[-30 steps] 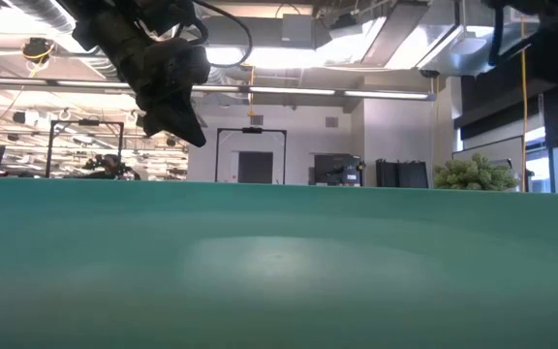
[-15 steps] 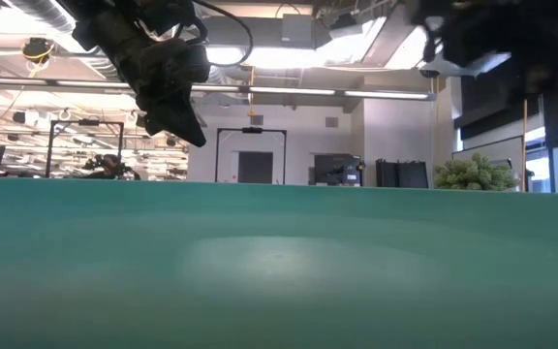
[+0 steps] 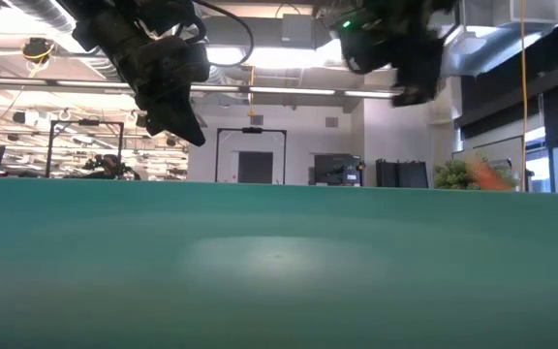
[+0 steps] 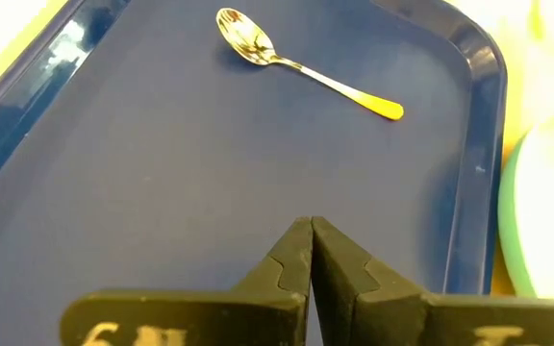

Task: Pick and place plate/cup/fork/spoon on tray
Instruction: Put the orange fork on the serving tray to the right of the orange spoon

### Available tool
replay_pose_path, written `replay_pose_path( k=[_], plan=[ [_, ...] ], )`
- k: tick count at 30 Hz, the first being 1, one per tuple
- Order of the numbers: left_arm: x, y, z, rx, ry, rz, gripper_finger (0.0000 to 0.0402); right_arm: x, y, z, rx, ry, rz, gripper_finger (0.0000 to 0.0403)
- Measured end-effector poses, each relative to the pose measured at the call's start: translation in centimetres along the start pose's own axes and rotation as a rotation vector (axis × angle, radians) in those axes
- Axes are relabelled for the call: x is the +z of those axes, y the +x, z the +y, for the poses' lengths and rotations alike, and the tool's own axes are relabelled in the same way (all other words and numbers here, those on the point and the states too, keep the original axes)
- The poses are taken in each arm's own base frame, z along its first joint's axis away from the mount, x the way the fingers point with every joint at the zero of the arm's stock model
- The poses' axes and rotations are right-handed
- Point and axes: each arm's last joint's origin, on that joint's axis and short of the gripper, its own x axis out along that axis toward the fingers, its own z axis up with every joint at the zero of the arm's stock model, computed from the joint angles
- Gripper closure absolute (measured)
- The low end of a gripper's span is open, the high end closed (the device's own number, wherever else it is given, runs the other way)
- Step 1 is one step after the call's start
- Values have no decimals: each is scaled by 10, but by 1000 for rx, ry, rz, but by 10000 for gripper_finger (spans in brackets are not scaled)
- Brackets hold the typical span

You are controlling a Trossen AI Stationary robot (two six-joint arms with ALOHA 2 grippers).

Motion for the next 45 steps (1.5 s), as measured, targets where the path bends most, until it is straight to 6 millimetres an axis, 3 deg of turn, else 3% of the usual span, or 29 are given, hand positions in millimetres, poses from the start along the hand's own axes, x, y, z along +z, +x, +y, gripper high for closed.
replay_pose_path(
  k=[5,10,23,30,45],
  plan=[
    [0,0,0,0,1,0,401,32,-13,-27,-31,-91,-45,403],
    [0,0,0,0,1,0,401,54,-11,-52,-27,-147,-50,403],
    [0,0,0,1,1,0,401,72,17,-88,17,-209,30,403],
    [0,0,0,1,5,1,401,83,33,-104,-42,-218,60,403],
    [6,0,0,33,186,-65,401,101,55,-125,-37,-269,13,403]
  ],
)
